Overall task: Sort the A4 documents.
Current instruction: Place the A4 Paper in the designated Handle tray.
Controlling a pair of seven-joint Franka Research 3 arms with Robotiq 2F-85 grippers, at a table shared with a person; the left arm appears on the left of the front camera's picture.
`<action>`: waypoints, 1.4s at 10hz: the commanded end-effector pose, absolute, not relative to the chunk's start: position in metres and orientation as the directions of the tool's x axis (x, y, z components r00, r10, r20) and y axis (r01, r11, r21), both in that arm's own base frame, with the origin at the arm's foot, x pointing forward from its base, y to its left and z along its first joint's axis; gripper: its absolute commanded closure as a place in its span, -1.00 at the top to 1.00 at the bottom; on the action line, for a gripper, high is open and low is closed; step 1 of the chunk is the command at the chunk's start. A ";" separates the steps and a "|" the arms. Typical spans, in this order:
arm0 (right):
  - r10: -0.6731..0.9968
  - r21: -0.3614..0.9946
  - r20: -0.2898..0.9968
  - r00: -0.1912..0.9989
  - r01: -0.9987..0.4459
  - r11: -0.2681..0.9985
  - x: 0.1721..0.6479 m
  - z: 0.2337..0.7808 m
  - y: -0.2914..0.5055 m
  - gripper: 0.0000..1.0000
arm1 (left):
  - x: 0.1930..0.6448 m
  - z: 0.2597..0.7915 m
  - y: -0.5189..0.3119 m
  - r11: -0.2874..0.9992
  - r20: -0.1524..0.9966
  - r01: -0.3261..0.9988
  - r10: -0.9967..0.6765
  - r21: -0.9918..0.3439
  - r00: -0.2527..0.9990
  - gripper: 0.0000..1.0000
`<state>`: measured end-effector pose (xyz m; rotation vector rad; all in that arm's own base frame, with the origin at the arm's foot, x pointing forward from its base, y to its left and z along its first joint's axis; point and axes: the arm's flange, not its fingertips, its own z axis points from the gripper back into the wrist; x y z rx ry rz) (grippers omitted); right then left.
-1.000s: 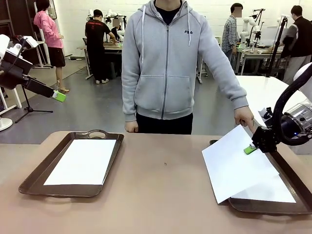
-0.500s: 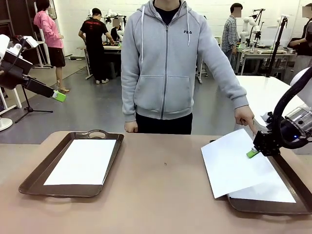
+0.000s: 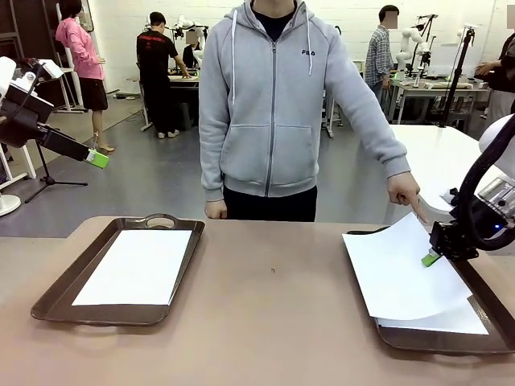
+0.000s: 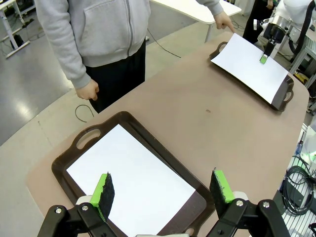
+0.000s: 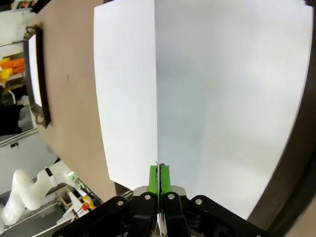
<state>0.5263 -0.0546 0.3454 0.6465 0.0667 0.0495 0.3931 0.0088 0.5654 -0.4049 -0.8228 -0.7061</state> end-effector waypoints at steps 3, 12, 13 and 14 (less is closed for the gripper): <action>0.023 0.513 -0.069 0.997 0.015 0.859 0.517 0.349 -0.063 -0.98 | 0.393 0.564 0.009 0.710 0.783 0.702 -0.407 -0.053 0.471 1.00; 0.008 0.422 -0.083 0.996 0.028 0.906 0.525 0.330 -0.062 -0.98 | 0.393 0.564 0.009 0.710 0.783 0.702 -0.407 -0.053 0.471 1.00; 0.005 0.413 -0.075 0.997 0.027 0.910 0.526 0.329 -0.062 -0.98 | 0.393 0.564 0.009 0.710 0.783 0.702 -0.407 -0.053 0.471 1.00; 0.000 0.402 -0.071 0.997 0.028 0.915 0.527 0.328 -0.063 -0.98 | 0.393 0.564 0.009 0.710 0.783 0.702 -0.407 -0.053 0.471 1.00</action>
